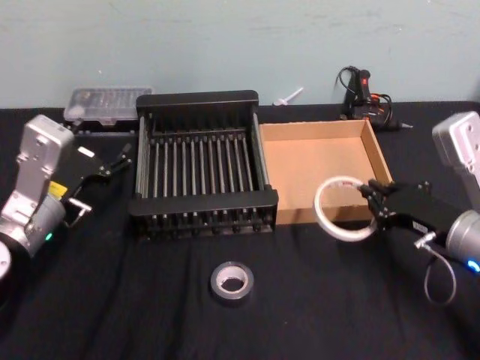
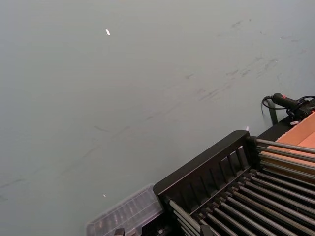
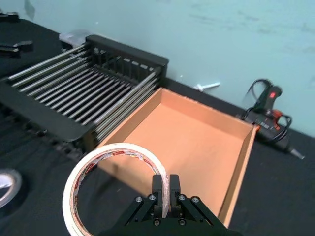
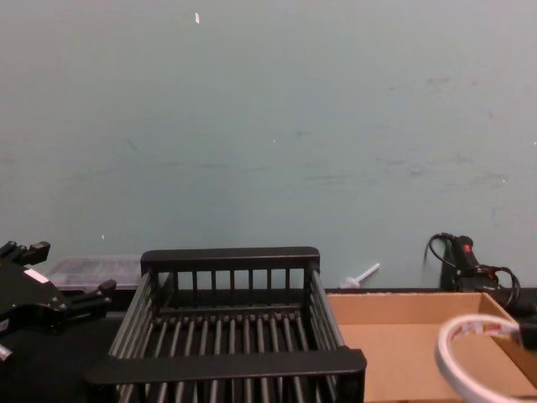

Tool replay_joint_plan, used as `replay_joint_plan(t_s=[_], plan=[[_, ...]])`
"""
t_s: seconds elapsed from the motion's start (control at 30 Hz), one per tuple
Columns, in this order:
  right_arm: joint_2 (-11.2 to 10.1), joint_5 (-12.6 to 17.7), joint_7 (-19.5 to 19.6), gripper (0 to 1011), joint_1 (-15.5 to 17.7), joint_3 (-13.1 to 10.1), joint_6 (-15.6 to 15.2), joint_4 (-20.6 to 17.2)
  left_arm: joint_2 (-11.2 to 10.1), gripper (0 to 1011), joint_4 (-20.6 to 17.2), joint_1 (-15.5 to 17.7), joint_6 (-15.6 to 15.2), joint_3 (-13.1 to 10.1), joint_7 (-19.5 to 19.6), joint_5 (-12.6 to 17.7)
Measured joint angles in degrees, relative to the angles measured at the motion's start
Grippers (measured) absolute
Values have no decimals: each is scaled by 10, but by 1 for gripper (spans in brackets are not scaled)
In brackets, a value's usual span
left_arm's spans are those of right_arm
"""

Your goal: Pick up the white tape and place it into the black box , Pick up the silver tape and place it into the brown box.

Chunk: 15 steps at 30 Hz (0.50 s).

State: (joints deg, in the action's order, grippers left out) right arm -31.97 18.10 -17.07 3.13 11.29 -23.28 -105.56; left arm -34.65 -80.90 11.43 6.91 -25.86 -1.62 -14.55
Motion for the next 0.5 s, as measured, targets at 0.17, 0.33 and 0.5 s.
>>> replay_joint_plan(t_s=[0.17,0.33,0.5], plan=[[14,-15,2,91,-43,12,-2,29,0,1001,0,0,0,0,0,0],[32,-29,2,91,-86,27,-8,60,0,1001,0,0,0,0,0,0],[58,-45,2,91,-136,45,-10,100,0,1001,0,0,0,0,0,0]])
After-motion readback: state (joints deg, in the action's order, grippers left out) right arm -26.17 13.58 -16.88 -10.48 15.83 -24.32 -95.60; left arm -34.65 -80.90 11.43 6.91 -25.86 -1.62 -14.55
